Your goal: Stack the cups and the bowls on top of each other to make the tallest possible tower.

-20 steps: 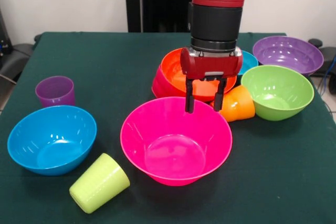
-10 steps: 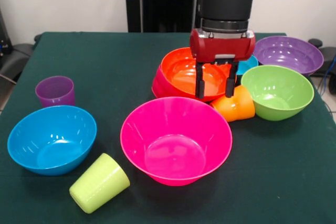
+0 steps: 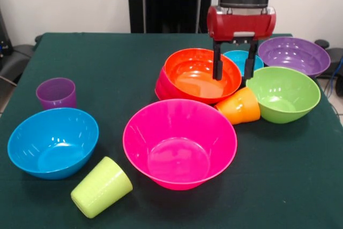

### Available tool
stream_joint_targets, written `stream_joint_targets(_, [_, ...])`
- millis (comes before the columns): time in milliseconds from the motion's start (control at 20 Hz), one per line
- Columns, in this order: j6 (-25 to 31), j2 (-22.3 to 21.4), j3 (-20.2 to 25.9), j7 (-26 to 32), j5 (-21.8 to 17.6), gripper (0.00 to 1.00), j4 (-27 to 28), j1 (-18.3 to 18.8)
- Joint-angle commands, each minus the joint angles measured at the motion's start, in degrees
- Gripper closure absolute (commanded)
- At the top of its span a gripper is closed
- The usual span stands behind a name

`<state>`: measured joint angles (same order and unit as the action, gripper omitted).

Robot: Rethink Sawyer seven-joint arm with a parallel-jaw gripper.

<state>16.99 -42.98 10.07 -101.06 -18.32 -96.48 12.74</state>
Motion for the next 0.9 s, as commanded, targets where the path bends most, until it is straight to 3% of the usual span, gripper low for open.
stream_joint_targets(50, [8.11, -2.68, -1.07, -8.41, 3.19, 0.00, -5.59, -1.39])
stream_joint_targets(450, [5.63, -0.87, -5.32, -8.71, 2.88, 0.00, -3.99, -3.55])
stream_joint_targets(900, [0.50, 4.59, -5.30, -7.09, 1.75, 0.00, -4.83, -1.86])
